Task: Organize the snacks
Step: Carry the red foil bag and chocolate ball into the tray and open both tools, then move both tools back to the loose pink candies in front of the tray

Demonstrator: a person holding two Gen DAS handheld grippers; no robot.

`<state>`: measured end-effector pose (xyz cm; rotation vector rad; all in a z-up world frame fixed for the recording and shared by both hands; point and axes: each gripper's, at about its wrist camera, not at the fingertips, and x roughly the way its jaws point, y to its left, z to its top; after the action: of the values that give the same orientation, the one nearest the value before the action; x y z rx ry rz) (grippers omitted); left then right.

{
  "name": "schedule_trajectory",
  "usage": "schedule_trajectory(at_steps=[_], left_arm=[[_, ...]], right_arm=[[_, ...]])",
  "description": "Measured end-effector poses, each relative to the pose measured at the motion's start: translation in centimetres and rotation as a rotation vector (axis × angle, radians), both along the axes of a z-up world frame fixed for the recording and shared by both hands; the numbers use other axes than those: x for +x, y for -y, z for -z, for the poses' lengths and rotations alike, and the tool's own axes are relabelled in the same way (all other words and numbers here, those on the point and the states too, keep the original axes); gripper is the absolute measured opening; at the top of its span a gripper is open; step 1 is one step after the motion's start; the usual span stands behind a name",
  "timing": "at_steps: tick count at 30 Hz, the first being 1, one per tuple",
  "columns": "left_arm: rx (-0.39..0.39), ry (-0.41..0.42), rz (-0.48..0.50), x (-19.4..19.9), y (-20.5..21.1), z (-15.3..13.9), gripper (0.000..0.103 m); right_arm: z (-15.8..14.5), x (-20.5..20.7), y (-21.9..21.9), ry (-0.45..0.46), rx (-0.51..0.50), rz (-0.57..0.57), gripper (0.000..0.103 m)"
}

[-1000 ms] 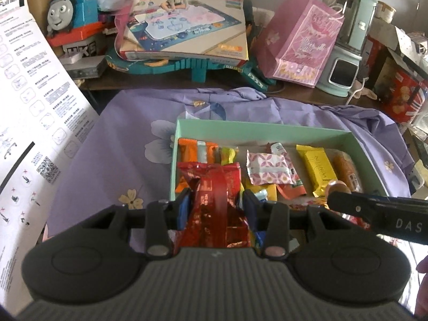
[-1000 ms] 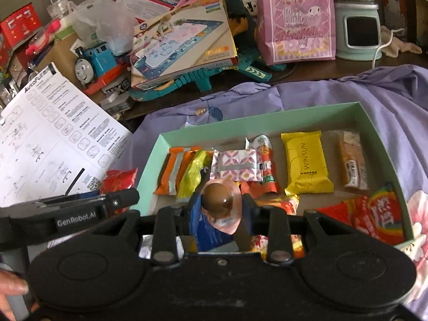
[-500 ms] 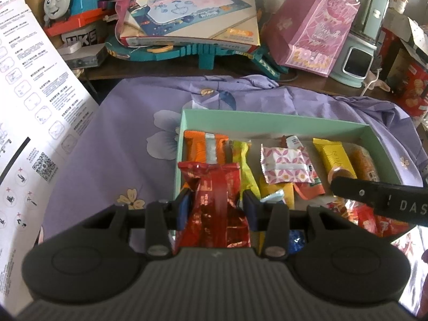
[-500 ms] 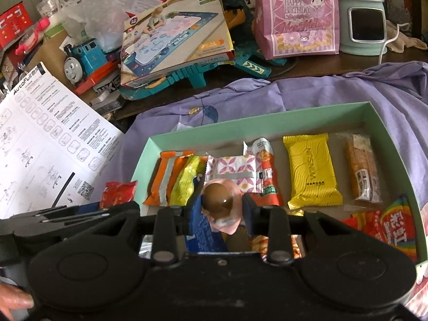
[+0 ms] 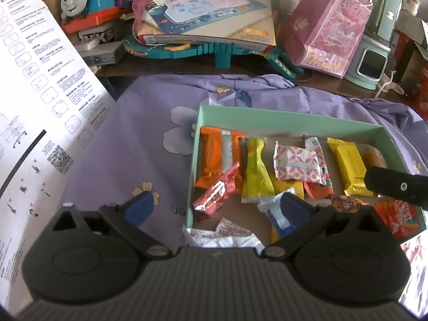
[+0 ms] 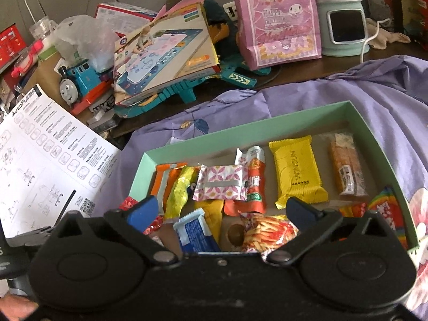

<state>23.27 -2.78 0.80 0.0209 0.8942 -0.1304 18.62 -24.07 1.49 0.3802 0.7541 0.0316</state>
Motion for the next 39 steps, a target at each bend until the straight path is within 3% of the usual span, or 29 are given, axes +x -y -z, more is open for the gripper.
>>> schedule_trajectory(at_steps=[27, 39], left_arm=[[-0.009, 0.041, 0.018, -6.8, -0.7, -3.2, 0.103], [0.019, -0.09, 0.024, -12.3, -2.9, 1.7, 0.103]], right_arm=[[-2.9, -7.6, 0.0, 0.039, 0.001, -0.015, 0.103], [0.5, -11.6, 0.1, -0.06, 0.045, -0.015, 0.103]])
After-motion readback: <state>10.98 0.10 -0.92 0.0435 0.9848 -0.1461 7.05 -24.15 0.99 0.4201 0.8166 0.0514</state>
